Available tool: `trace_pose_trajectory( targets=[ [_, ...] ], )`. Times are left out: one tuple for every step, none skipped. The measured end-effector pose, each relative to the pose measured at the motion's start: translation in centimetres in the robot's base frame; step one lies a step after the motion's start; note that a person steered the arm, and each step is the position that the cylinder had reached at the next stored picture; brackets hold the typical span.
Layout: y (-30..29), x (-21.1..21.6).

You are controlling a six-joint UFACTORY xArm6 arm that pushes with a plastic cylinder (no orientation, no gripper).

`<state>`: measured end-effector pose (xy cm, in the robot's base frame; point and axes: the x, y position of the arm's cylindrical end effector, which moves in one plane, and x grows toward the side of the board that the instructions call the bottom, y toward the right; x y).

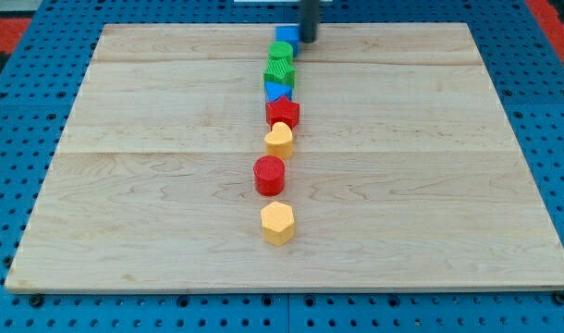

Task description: Move the cube to the center left

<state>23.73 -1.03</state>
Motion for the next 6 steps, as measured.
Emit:
trace_pose_trajectory(
  targets=[
    [-5.6, -0.3],
    [-5.7, -3.3],
    [-9.4, 1.7],
    [-13.4, 9.5],
    [-13.1, 9.4],
    [-15.4, 8.6]
  ],
)
